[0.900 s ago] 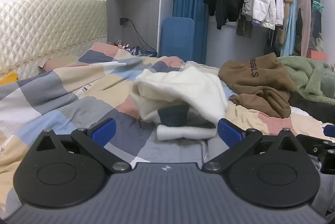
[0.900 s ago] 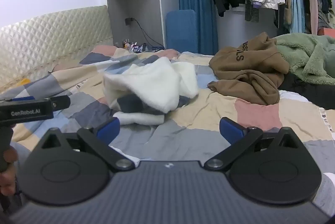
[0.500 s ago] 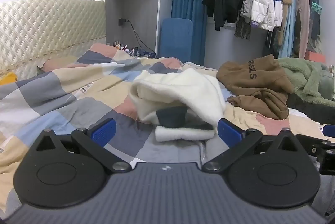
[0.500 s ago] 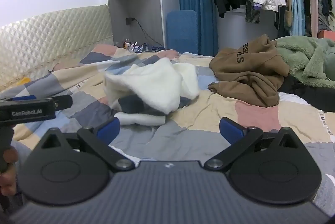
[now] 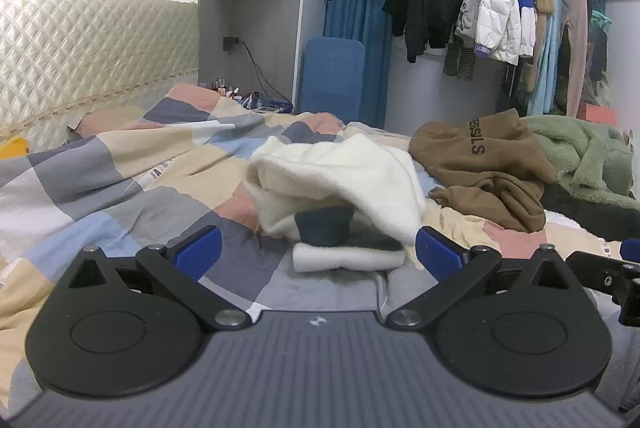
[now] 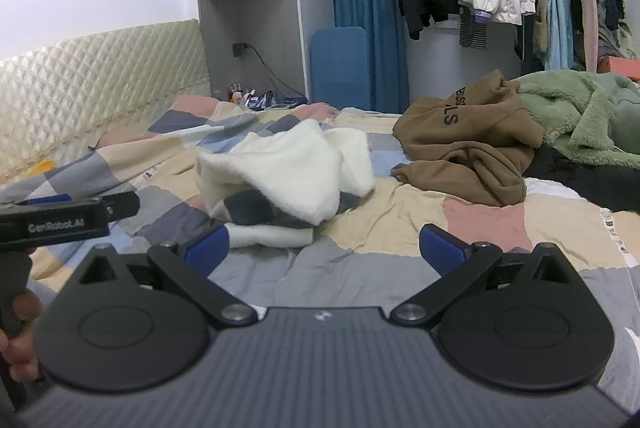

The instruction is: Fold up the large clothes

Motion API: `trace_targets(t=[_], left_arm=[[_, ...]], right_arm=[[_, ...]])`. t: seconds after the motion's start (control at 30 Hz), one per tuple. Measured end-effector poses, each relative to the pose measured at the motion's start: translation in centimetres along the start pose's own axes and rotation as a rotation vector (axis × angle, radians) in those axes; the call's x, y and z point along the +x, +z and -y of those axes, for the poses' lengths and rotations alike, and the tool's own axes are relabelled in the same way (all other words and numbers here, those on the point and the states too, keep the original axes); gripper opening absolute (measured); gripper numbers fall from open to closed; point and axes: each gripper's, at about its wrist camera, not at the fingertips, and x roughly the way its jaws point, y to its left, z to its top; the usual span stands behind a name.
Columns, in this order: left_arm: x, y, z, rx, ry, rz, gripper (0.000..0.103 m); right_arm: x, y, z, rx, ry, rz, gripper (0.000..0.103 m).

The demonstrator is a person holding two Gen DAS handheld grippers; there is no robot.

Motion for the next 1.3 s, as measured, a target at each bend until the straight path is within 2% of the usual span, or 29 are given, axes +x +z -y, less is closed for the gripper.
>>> trace_targets(t=[0.5, 1.3], left_arm=[[-0.1, 0.0, -0.4, -0.014, 0.032, 0.006, 0.103], [1.2, -0.2, -0.8, -0.018, 0.019, -0.009, 0.103]], right_arm=[[0.6, -0.3, 0.6, 0.008, 0.024, -0.008, 0.103], [2.4, -0.4, 0.2, 0.009, 0.039, -0.045, 0.103]])
